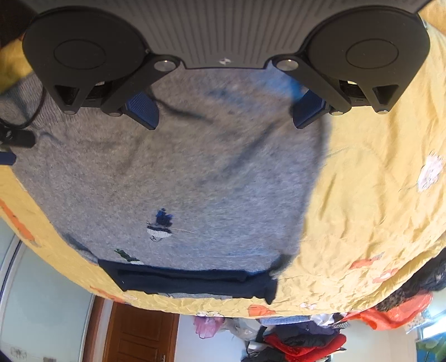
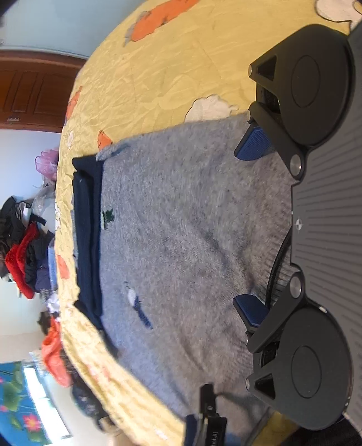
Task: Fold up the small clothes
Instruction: 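Roll both tools and lower them to the grey sweater's side edge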
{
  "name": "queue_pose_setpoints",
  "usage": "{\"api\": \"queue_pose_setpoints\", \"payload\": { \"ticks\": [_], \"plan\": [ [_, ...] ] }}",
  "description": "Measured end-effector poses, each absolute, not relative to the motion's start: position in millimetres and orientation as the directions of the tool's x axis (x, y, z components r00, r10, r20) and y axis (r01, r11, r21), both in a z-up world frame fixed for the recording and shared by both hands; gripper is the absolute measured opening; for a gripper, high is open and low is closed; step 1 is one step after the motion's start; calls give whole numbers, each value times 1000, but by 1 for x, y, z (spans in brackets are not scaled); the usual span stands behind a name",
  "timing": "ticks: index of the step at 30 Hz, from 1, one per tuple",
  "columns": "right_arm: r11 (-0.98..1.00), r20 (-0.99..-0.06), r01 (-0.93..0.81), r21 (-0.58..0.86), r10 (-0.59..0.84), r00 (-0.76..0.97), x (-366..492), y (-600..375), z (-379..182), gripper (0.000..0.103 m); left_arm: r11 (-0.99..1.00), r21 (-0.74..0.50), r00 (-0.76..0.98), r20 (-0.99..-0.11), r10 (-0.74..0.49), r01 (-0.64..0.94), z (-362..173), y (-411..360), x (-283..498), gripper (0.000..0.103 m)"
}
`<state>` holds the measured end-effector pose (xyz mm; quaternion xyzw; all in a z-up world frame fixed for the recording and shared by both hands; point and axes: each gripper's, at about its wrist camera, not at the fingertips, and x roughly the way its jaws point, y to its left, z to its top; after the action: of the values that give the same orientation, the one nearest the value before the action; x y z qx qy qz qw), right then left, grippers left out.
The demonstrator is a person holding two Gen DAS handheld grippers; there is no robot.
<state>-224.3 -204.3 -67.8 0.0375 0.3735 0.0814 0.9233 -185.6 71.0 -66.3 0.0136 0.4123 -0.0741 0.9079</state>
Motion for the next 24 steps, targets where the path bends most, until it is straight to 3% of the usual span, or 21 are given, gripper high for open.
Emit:
{"api": "queue_pose_setpoints", "payload": {
  "ticks": [4,8,12,16,24],
  "plan": [
    [946,-680,-62,317,273,681,-233,-249,-66,103,981,-152,626,-755,-196,123,-64,102,-191,103],
    [814,-602,15,581,417,682,-243,-302,-70,99,930,-352,594,-727,-344,108,-60,134,-192,103],
    [693,-579,156,704,433,691,-241,-340,-78,101,808,-589,559,-664,-497,20,-64,169,-179,103],
    [565,-506,163,809,528,682,-233,-355,-91,103,648,-760,526,-575,-627,-57,-75,190,-164,103],
    [498,-457,87,863,695,555,-213,-335,-97,103,565,-823,460,-526,-715,-63,-83,195,-157,103]
  ]
}}
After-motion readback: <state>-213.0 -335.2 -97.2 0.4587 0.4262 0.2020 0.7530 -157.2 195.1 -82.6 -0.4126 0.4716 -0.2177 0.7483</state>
